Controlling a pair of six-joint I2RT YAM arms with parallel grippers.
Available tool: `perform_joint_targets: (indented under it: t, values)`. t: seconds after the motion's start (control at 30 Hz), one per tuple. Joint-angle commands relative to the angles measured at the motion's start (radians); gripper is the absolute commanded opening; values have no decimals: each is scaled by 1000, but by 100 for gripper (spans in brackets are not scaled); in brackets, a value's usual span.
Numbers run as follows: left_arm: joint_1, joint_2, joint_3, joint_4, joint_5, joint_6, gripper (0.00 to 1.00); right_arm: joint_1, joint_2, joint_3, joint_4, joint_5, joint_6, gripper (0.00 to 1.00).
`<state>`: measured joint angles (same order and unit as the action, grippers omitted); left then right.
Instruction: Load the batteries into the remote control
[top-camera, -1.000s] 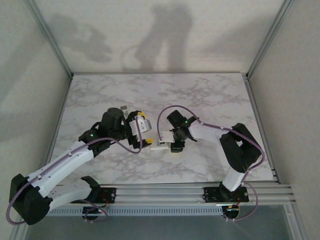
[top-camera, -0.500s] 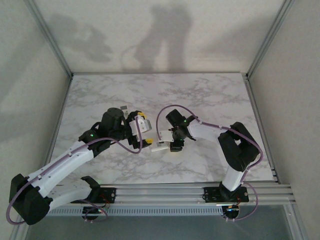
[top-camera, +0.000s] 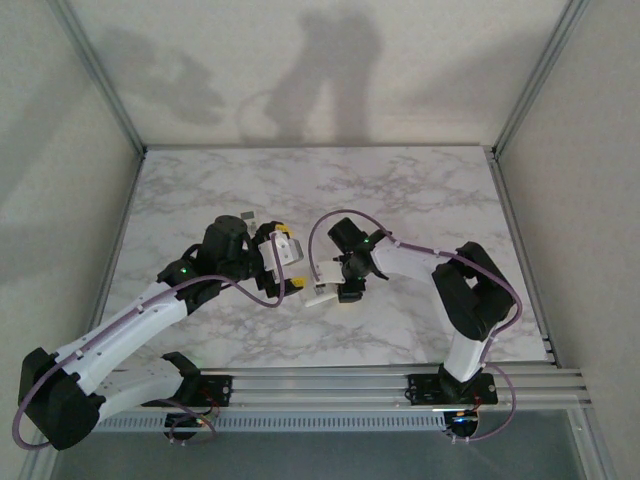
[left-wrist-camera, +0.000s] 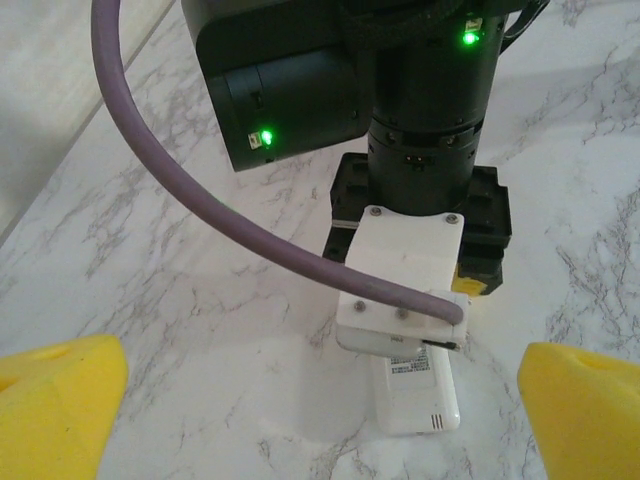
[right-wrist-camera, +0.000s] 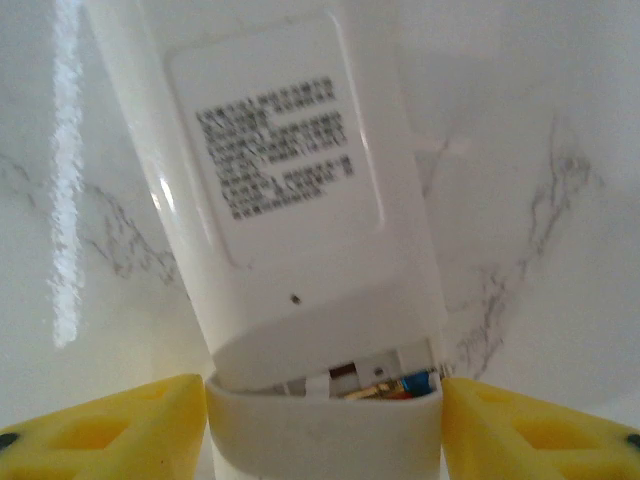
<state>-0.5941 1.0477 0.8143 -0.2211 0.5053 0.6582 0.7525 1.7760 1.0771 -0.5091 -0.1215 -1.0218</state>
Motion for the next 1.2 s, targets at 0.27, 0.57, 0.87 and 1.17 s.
perform_joint_targets:
  t: [0.27, 0.57, 0.87, 1.17]
  values:
    - [-3, -36, -18, 10, 4, 6, 99, 4, -106, -32, 39, -39, 141, 68]
    - [-8, -99, -20, 186, -289, -733, 99, -67, -333, -83, 164, 83, 1042, 67]
    - [-64, -18, -268, 173, -382, -1521, 89, -100, -385, -235, 150, -2, 1571, 58]
    - [-141, 290, -199, 162, -267, -1462, 77, -105, -315, -319, 317, -106, 1609, 50]
